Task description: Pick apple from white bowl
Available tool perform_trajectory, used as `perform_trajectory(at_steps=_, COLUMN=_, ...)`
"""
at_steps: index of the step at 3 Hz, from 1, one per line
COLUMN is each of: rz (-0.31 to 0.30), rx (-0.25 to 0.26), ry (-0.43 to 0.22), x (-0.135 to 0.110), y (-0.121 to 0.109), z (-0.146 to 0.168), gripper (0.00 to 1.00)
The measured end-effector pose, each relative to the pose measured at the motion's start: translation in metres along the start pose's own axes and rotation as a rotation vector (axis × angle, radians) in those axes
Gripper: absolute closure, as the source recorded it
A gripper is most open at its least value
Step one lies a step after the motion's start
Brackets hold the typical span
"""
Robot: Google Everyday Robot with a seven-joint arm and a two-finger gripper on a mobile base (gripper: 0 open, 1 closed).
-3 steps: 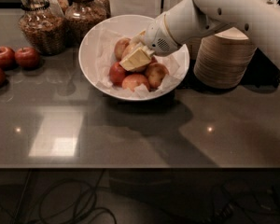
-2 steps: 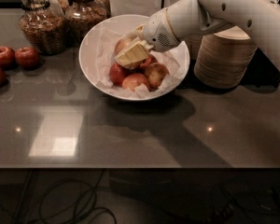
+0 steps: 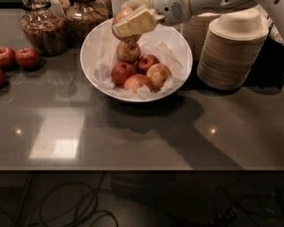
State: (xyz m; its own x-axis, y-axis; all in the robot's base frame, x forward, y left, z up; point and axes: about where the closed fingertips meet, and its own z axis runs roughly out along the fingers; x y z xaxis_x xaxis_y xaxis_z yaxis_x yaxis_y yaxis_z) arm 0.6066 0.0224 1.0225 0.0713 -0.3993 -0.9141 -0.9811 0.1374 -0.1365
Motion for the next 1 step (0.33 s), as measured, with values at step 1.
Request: perform_trajectory(at_steps=1, rz=0.0, rx=0.0, ry=0.0, x=0.0, y=0.0, z=0.0, gripper=1.0)
